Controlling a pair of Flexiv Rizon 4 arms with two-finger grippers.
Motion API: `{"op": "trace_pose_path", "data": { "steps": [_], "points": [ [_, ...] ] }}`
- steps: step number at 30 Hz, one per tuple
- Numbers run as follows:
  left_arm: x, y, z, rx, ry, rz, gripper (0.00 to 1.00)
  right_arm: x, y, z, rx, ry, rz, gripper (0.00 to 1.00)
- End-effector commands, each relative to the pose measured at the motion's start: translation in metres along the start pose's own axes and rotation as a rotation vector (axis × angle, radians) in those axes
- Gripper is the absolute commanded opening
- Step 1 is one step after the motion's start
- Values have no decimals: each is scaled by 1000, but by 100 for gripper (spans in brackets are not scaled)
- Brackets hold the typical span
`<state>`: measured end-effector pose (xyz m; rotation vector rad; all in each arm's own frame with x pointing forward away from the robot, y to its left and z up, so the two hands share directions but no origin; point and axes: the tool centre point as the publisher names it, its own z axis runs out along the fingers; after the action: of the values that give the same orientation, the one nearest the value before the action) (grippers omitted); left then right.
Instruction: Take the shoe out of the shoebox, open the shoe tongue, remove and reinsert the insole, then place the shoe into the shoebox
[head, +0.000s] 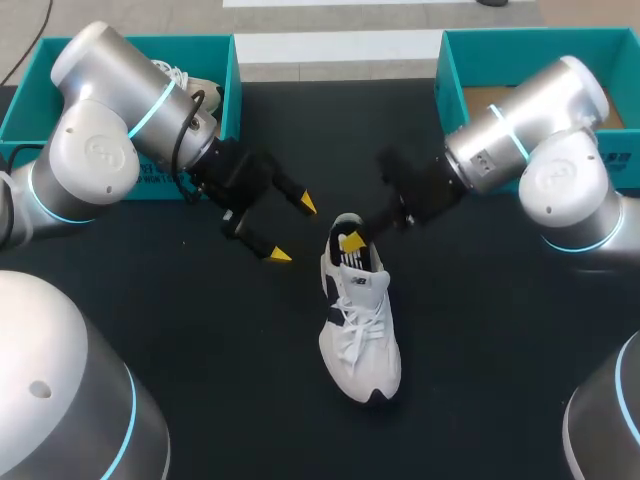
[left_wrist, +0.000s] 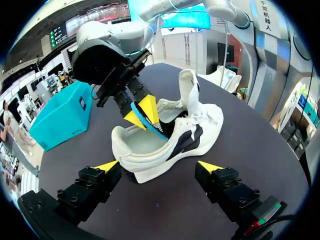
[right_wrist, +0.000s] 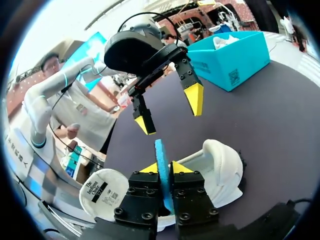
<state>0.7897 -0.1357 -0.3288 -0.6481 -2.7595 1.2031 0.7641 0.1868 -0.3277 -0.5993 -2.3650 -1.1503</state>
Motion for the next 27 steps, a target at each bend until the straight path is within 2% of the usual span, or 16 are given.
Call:
{"op": "trace_pose_path", "data": {
  "steps": [1,6,11,14,15,16,17,21,25,27],
  "points": [
    [1,0,0,-2,-1,0,100,-6,0,9,31,6,52,0],
    [1,0,0,-2,-1,0,100,-3,1,9,91,24,121,0],
    [1,0,0,-2,-1,0,100,-2,-17,11,159,6,133,0],
    [1,0,0,-2,-1,0,100,0,-16,6,99,-18,126,1],
    [1,0,0,-2,-1,0,100,1,-12,3,79,-33,111,16],
    [1,0,0,-2,-1,0,100,2,-9,1,65,-43,101,27],
    [1,0,0,-2,-1,0,100,4,-7,-1,56,-45,94,33],
    [1,0,0,-2,-1,0,100,10,3,-7,35,-54,64,45],
    [1,0,0,-2,-1,0,100,19,14,-12,13,-55,27,52],
    [1,0,0,-2,-1,0,100,22,21,-14,-4,-57,8,61]
  ]
}}
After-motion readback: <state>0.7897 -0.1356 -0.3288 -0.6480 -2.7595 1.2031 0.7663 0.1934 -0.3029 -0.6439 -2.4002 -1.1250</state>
